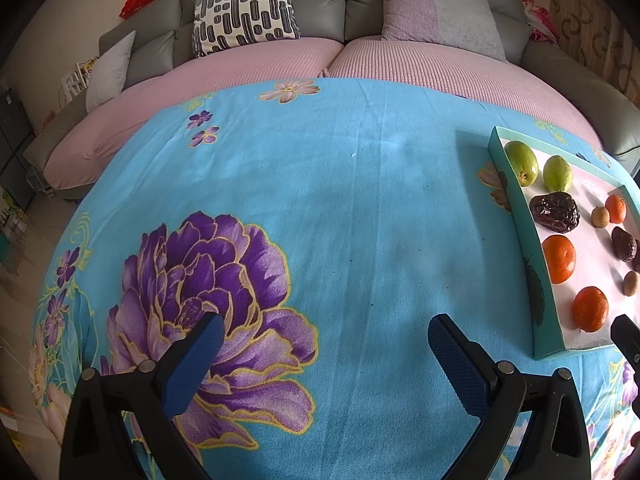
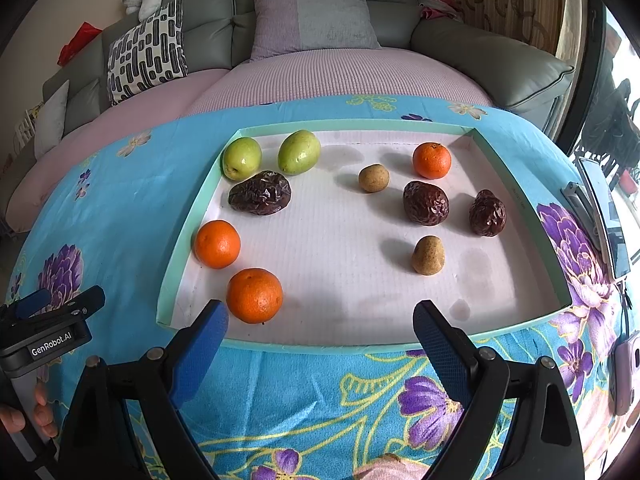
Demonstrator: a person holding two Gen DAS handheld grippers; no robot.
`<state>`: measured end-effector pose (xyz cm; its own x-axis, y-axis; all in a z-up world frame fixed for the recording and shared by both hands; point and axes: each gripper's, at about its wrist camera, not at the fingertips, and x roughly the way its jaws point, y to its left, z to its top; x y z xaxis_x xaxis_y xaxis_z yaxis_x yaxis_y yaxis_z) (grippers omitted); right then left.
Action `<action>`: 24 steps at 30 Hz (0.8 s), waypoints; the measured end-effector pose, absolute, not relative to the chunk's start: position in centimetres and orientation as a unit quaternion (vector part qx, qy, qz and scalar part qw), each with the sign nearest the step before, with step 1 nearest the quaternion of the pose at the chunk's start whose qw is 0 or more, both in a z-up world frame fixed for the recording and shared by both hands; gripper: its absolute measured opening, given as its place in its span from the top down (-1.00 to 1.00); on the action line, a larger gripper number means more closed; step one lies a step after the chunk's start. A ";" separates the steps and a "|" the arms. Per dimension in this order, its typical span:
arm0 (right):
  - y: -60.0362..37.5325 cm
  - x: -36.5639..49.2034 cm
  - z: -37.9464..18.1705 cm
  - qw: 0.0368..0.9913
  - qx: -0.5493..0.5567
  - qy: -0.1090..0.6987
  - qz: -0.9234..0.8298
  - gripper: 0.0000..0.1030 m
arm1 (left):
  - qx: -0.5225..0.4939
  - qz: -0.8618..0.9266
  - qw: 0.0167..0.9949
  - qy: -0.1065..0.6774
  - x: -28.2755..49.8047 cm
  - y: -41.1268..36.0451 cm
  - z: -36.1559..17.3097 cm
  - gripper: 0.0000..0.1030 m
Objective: Organize fruits
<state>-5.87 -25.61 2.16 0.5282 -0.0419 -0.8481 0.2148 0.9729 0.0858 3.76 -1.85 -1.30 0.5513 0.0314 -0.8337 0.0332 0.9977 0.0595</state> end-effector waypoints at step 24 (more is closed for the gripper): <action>-25.7 -5.8 1.9 0.866 0.089 0.486 -0.078 -0.83 | 0.048 0.020 0.883 0.466 3.3 -1.9 -1.1 -1.00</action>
<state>-5.79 -25.68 1.92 0.5147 -0.0476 -0.8561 0.2215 0.9719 0.0791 3.27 -1.87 -1.13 0.5643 0.0791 -0.8218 0.0098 0.9947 0.1025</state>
